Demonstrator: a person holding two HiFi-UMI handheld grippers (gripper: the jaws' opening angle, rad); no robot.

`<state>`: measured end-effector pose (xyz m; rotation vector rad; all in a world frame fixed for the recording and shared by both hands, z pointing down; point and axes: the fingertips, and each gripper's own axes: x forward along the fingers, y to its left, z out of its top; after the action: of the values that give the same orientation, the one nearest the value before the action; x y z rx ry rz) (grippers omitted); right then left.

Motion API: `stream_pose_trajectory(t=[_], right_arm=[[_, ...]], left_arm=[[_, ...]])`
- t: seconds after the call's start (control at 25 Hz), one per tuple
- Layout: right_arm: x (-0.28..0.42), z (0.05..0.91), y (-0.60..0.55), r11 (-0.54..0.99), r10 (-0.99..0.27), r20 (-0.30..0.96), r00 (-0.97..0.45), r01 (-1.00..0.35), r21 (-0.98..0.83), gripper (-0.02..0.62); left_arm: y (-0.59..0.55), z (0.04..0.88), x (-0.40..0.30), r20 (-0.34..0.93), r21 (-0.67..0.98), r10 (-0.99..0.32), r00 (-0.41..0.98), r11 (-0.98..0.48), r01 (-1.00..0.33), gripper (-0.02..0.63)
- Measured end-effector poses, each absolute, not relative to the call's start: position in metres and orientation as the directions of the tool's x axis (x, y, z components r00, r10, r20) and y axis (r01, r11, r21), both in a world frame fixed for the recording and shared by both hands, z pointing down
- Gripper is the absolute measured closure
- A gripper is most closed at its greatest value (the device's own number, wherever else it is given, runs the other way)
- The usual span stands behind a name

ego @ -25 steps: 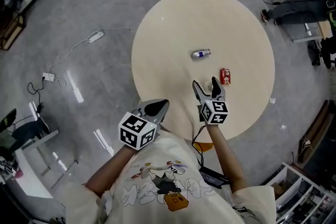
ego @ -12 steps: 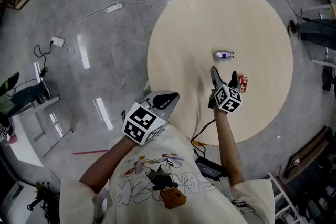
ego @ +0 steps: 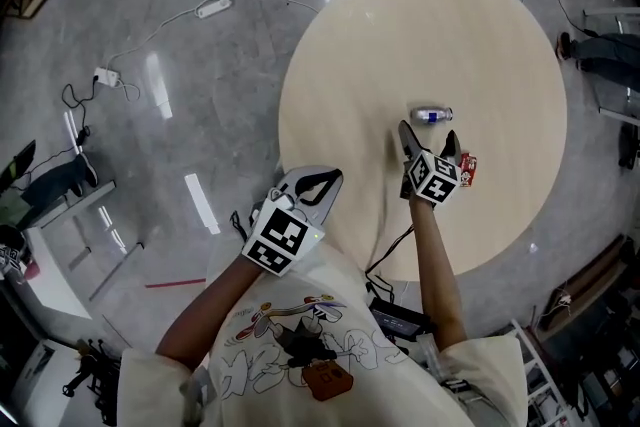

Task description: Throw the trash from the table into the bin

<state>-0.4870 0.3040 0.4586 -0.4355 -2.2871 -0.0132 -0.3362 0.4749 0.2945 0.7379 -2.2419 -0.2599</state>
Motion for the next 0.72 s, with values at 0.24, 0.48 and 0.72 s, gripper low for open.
stream_pose_trajectory(t=[0.24, 0.48, 0.72], right_arm=[[-0.504, 0.480, 0.290, 0.939, 0.284, 0.744, -0.604, 0.333, -0.089, 0.003], [-0.512, 0.487, 0.289, 0.915, 0.303, 0.733, -0.609, 0.400, -0.046, -0.005], [-0.523, 0.495, 0.286, 0.921, 0.302, 0.721, -0.624, 0.388, -0.050, 0.097]], left_arm=[[0.450, 0.313, -0.366, 0.606, 0.377, -0.582, -0.543, 0.811, -0.448, 0.600], [0.434, 0.317, -0.371, 0.612, 0.373, -0.592, -0.523, 0.800, -0.470, 0.600], [0.436, 0.325, -0.359, 0.627, 0.405, -0.617, -0.475, 0.780, -0.477, 0.600]])
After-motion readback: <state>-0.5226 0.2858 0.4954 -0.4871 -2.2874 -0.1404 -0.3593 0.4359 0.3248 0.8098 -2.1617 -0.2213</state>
